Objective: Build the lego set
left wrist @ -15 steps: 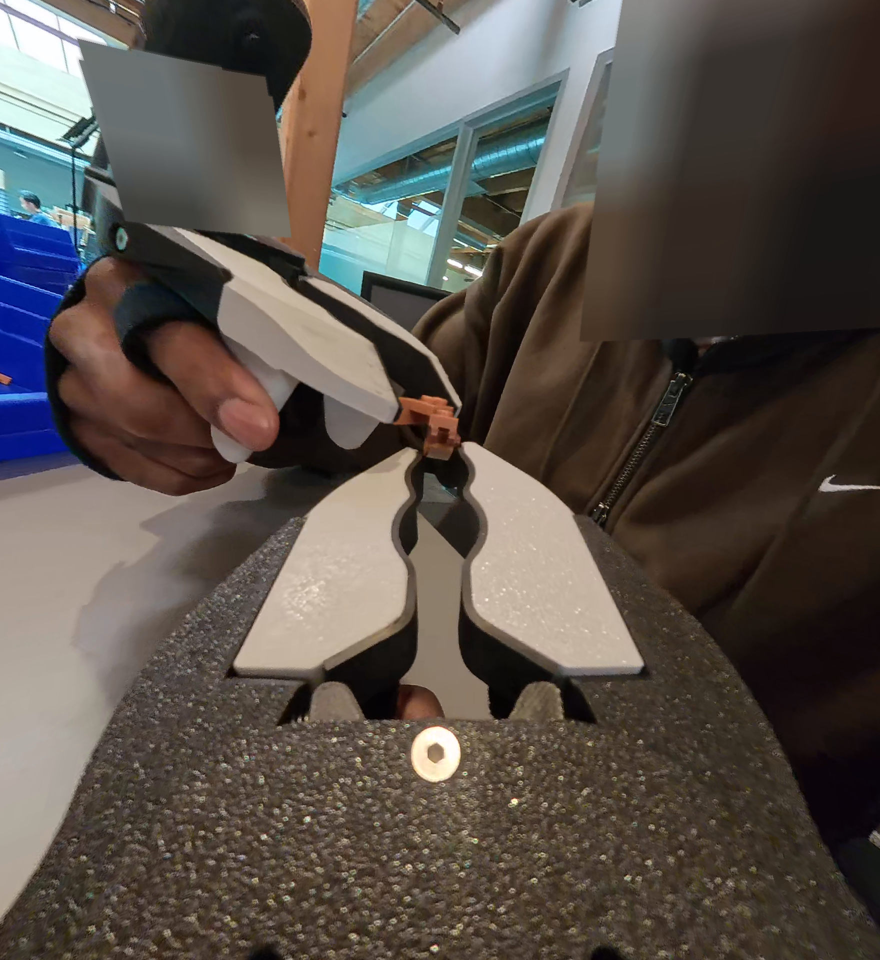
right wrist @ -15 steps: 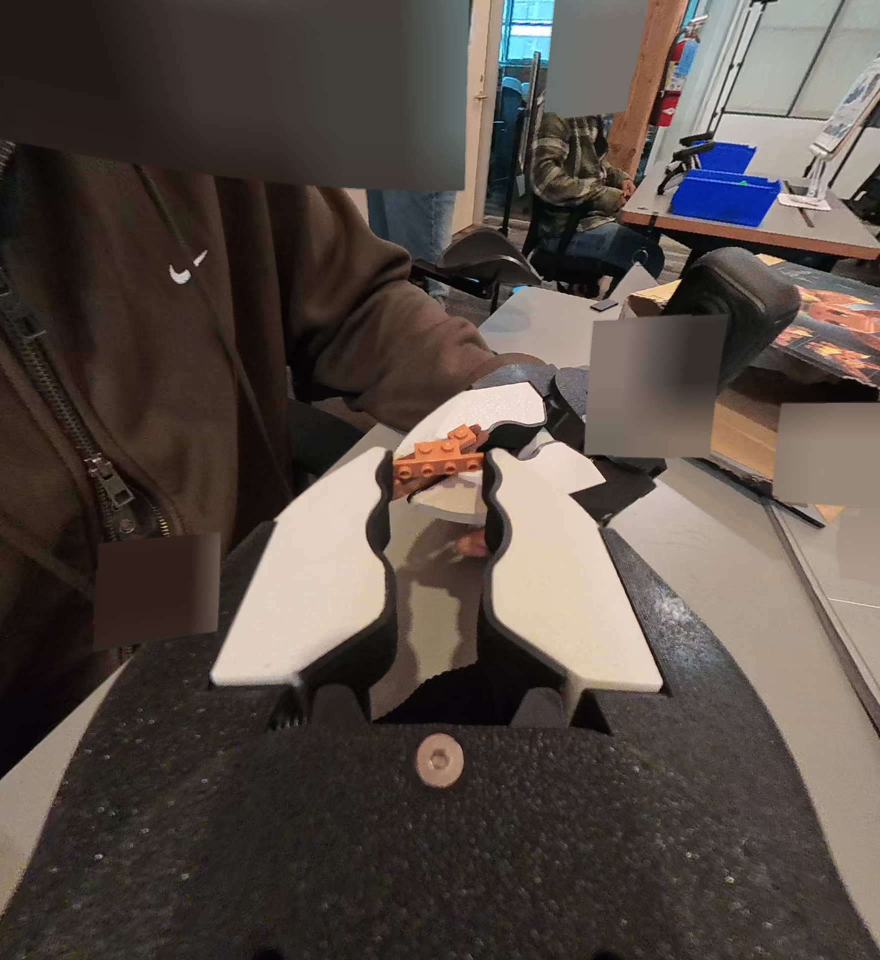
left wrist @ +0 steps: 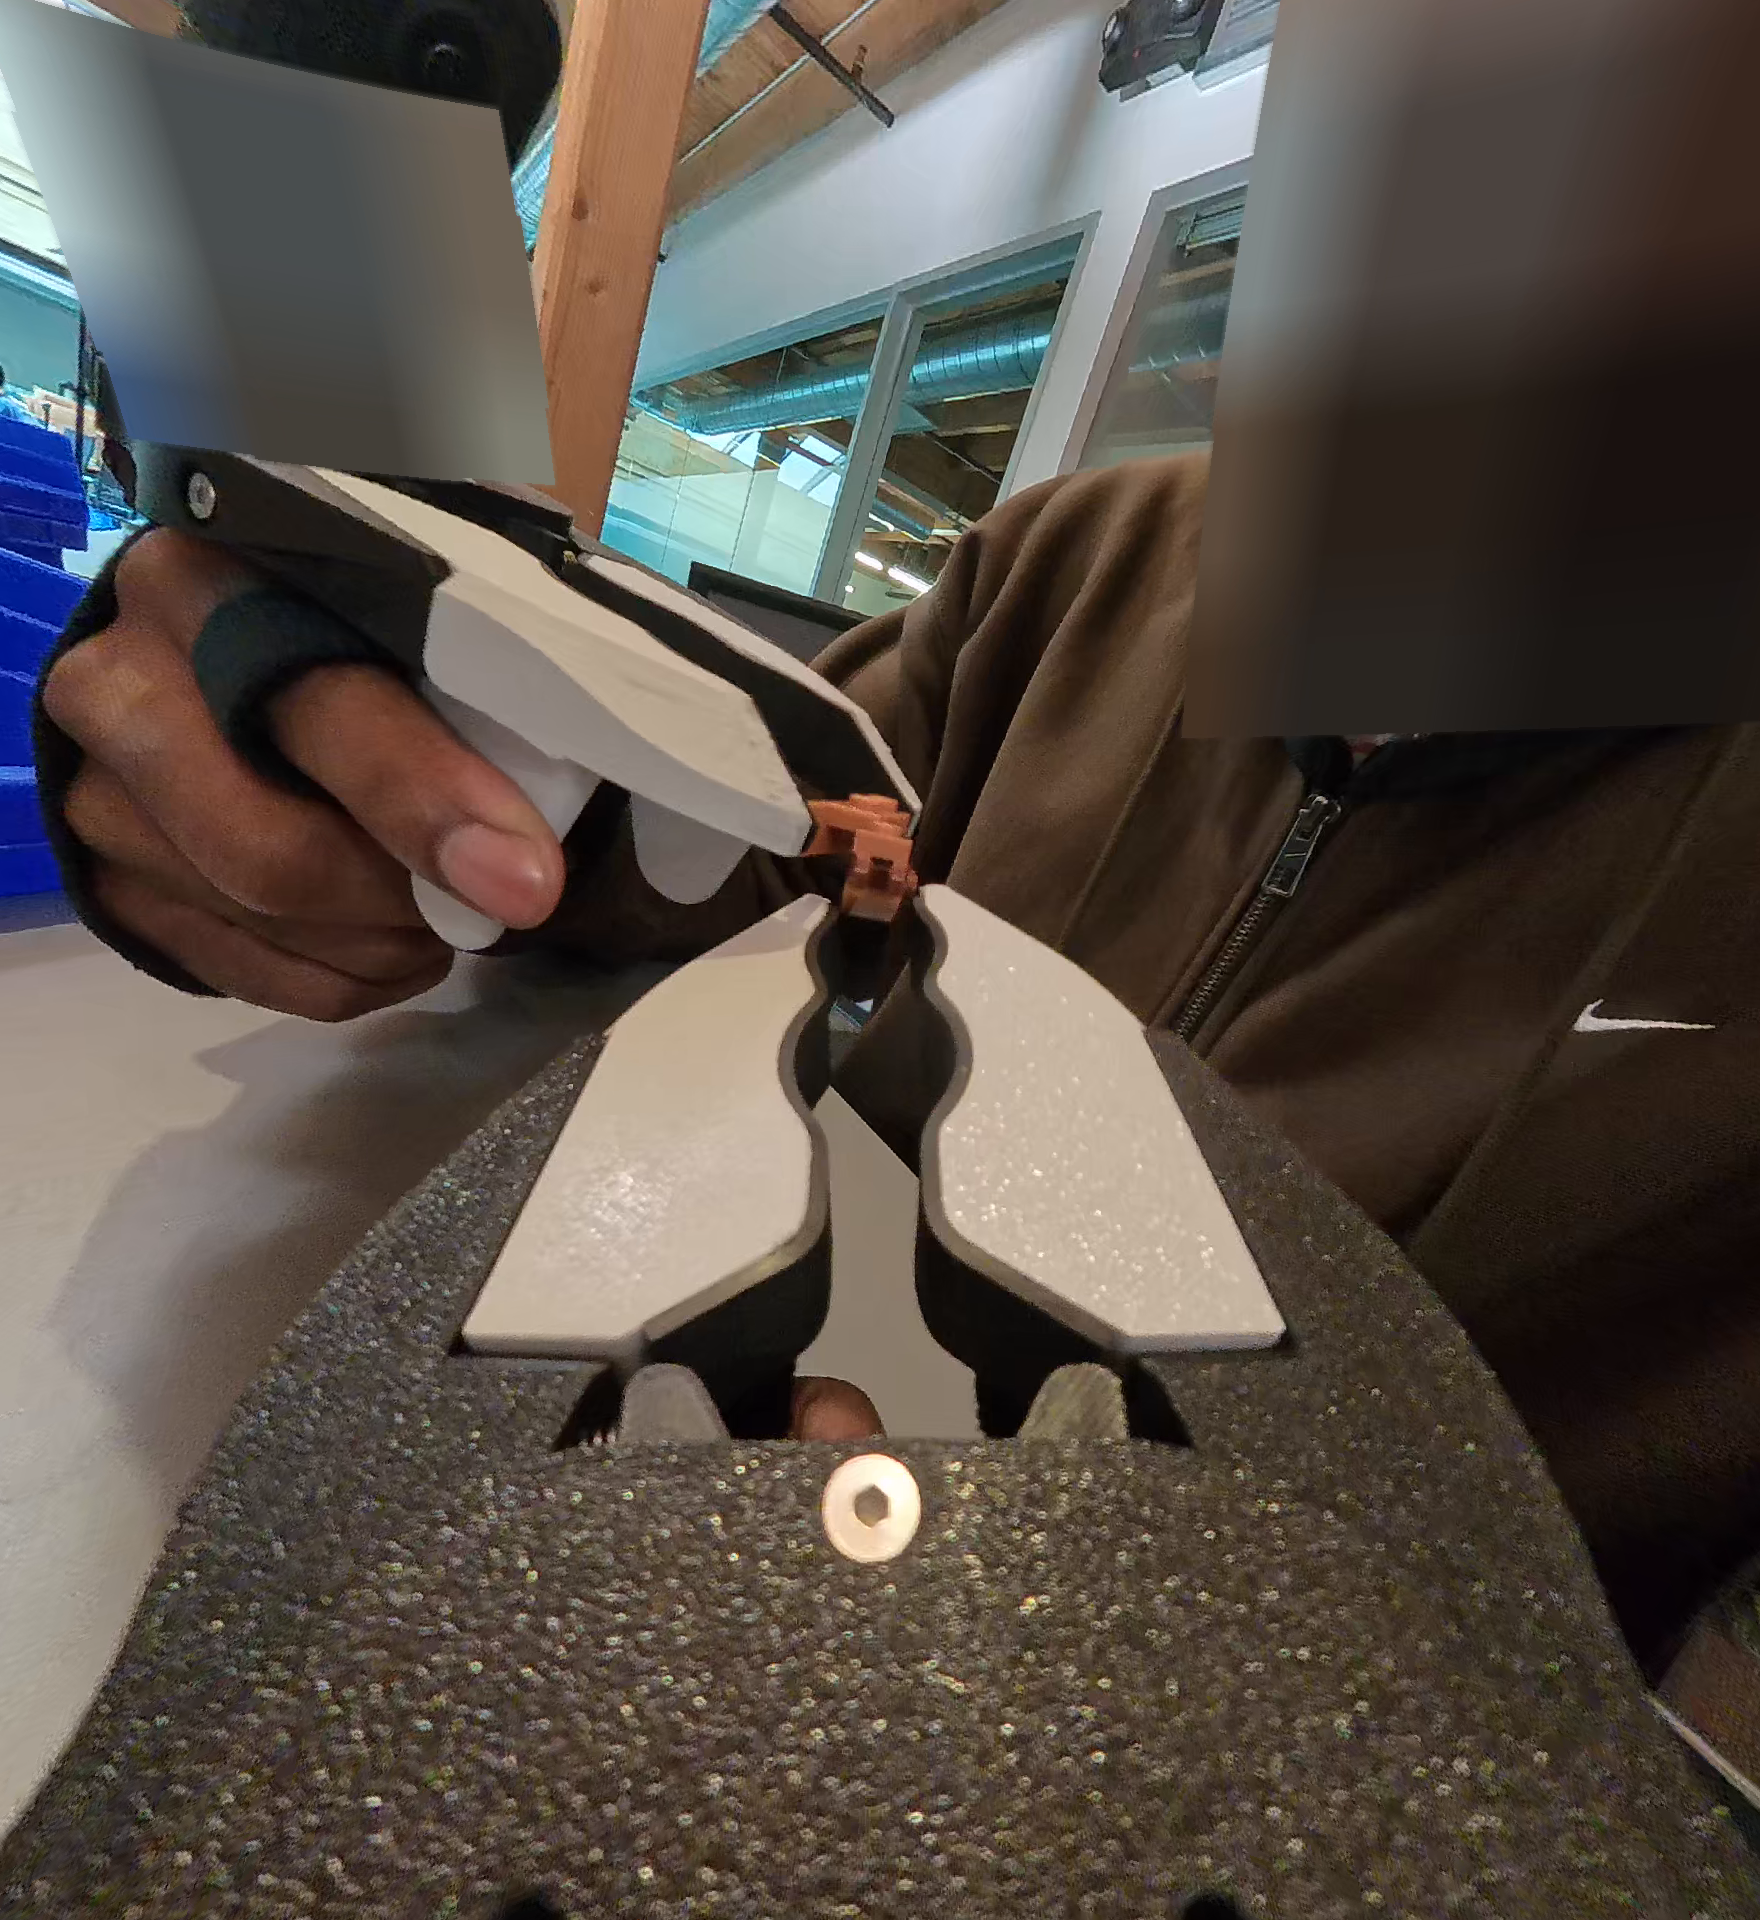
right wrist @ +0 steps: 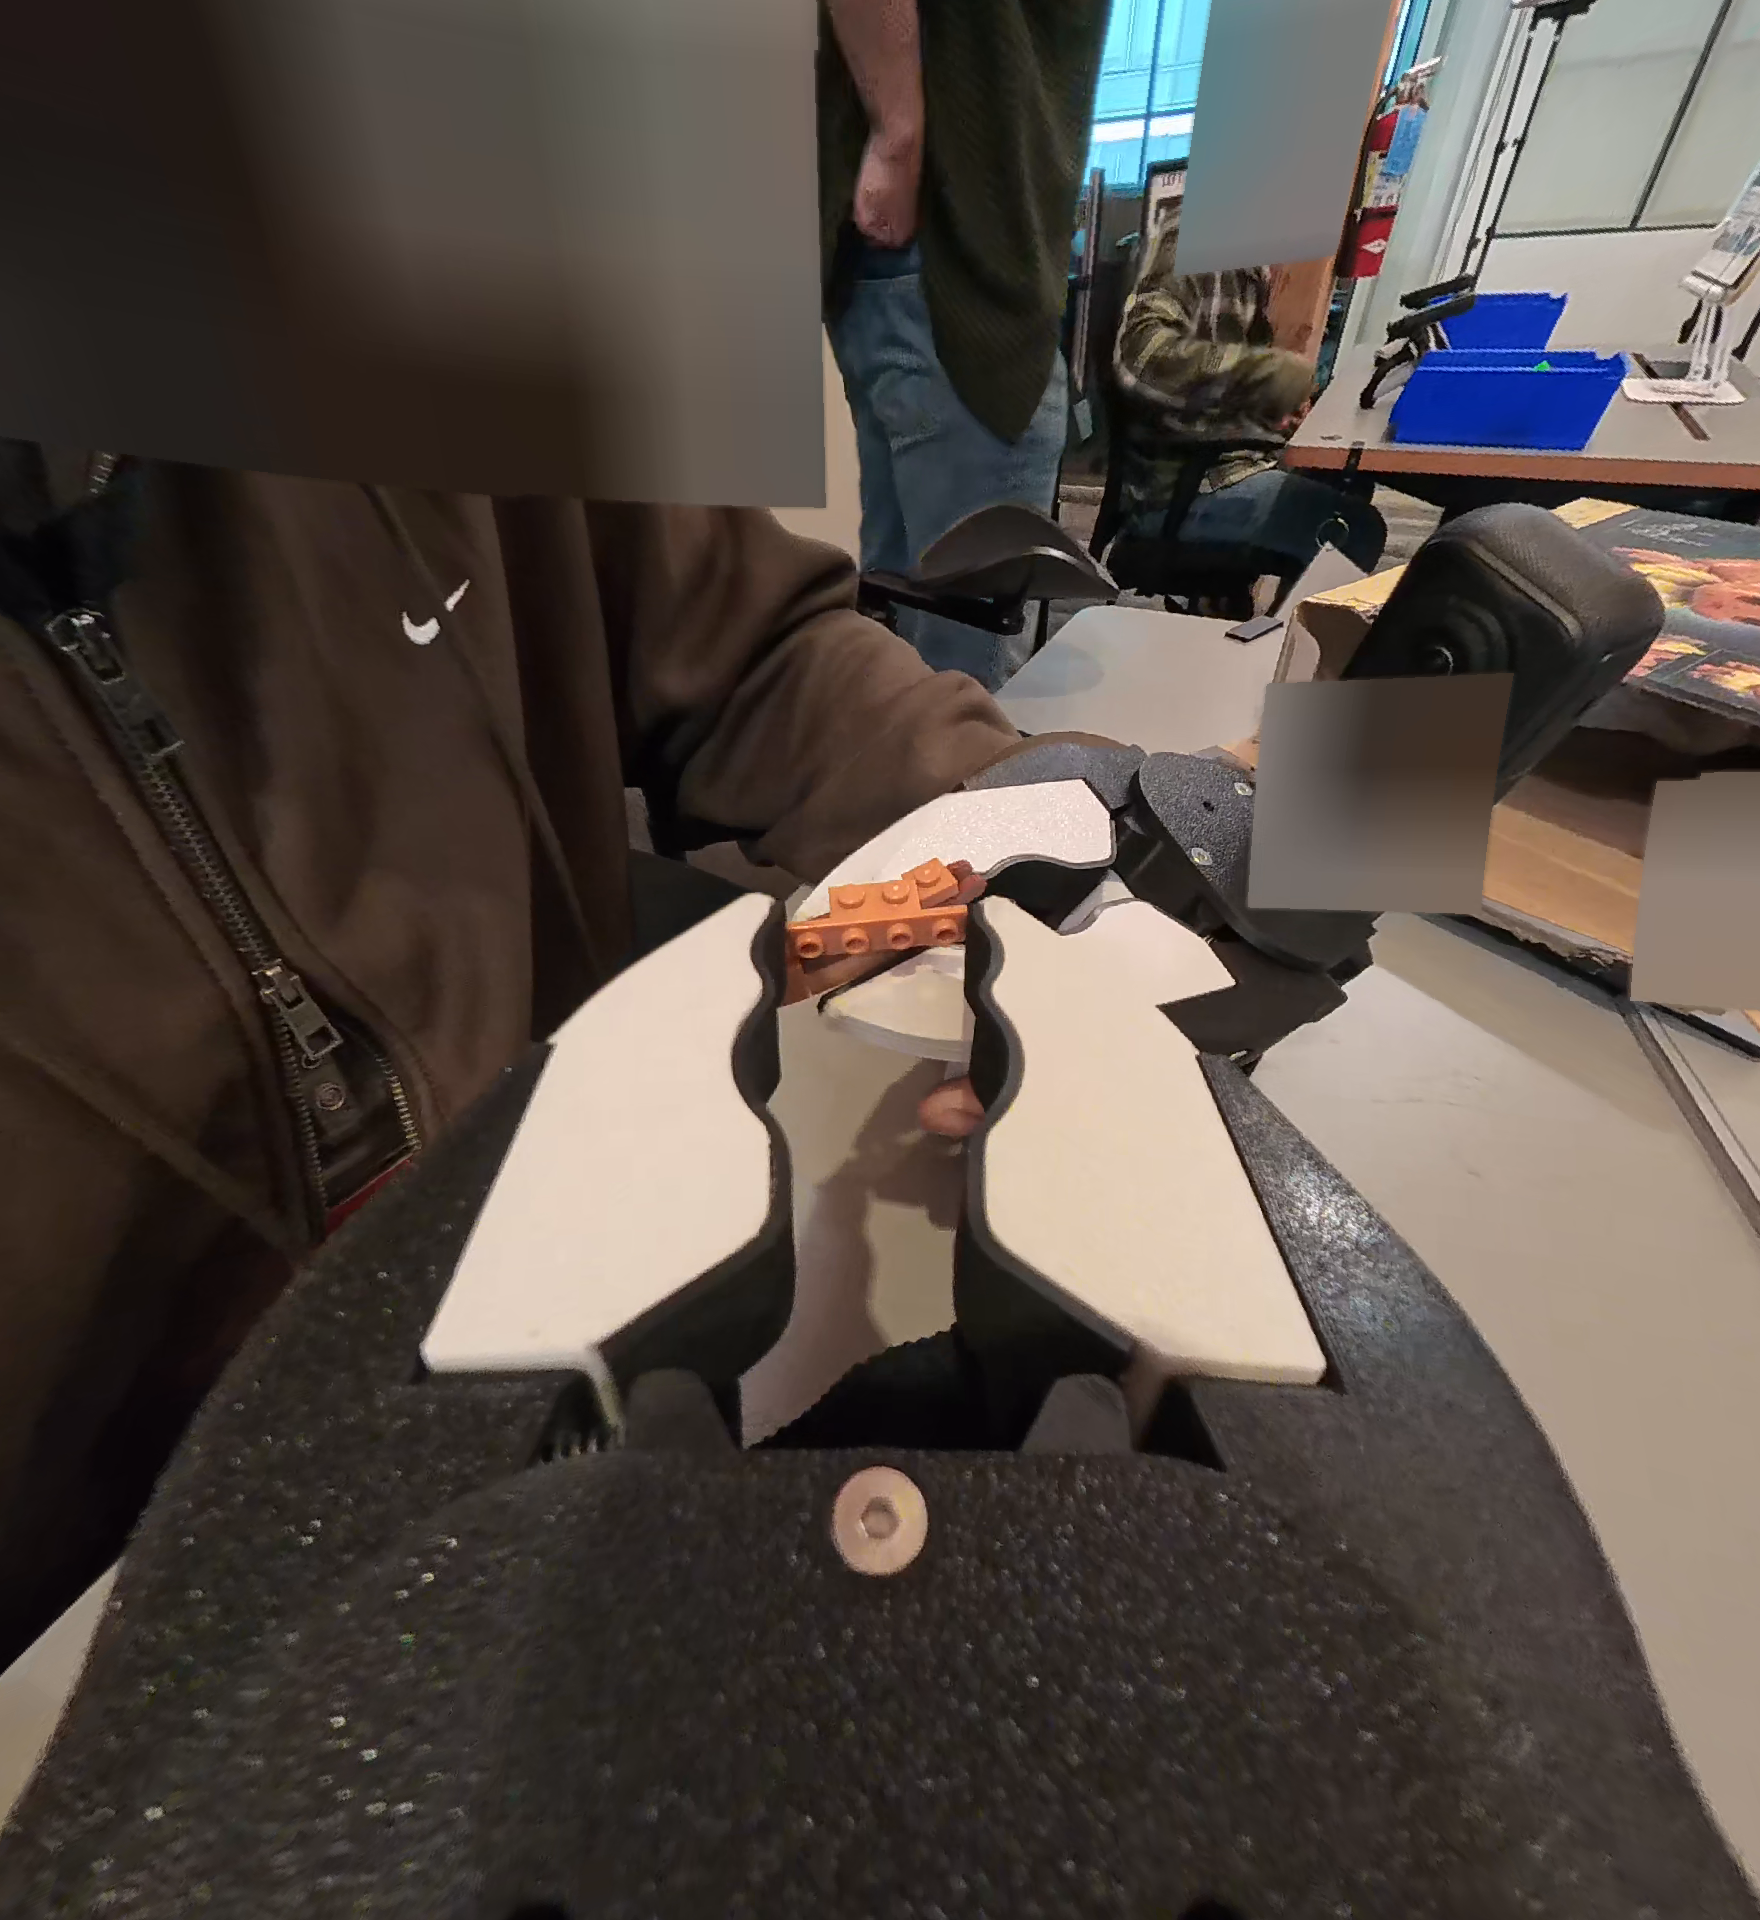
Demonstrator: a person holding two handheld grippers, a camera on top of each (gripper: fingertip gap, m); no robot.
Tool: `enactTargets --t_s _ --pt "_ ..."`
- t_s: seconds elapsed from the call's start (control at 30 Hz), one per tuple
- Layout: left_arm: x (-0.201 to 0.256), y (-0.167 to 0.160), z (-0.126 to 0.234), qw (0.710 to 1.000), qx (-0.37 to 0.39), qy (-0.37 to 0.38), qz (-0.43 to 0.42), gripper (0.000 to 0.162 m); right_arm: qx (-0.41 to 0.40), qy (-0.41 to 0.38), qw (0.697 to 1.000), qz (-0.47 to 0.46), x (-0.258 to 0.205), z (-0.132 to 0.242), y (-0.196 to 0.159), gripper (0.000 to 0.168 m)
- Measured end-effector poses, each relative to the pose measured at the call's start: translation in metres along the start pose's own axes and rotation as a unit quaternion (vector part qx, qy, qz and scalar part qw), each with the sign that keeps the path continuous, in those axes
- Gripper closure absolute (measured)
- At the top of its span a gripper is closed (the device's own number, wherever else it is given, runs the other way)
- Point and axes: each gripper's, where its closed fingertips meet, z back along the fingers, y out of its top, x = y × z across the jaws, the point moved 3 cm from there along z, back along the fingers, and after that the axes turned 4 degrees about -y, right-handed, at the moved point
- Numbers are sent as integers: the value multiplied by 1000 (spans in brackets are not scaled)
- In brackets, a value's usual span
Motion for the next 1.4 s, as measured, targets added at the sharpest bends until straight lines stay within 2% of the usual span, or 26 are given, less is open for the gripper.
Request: enactTargets --t_s 0.77,1.13,1.4 --pt "0 9 -1 995 68 -33 60 150 12 5 1000 -25 2 2 5 136" --pt "-2 10 -1 996 74 -22 54 150 14 3 999 -29 3 2 3 135" --pt "-9 9 -1 997 60 19 35 150 8 -9 1000 -20 6 10 -2 135"
